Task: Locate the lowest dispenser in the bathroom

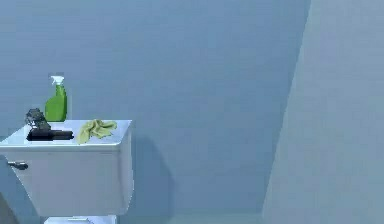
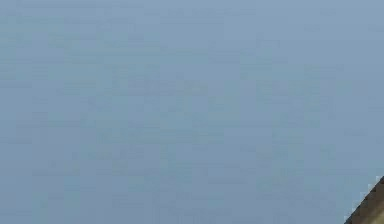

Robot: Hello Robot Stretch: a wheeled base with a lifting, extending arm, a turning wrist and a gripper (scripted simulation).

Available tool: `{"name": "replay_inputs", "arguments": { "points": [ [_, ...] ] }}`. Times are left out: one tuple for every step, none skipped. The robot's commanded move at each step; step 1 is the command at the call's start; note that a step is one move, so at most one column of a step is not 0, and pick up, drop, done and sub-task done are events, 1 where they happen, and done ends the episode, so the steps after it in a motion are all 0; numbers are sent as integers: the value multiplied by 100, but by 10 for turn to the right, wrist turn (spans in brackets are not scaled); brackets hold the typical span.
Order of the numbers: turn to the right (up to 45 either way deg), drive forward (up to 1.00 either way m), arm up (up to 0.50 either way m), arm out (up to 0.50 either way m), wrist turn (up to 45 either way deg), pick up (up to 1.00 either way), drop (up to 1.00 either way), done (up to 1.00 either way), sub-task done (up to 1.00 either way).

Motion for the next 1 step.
{"name": "replay_inputs", "arguments": {
  "points": [
    [420,0,0,0,0,0,0,0,0]
  ]
}}
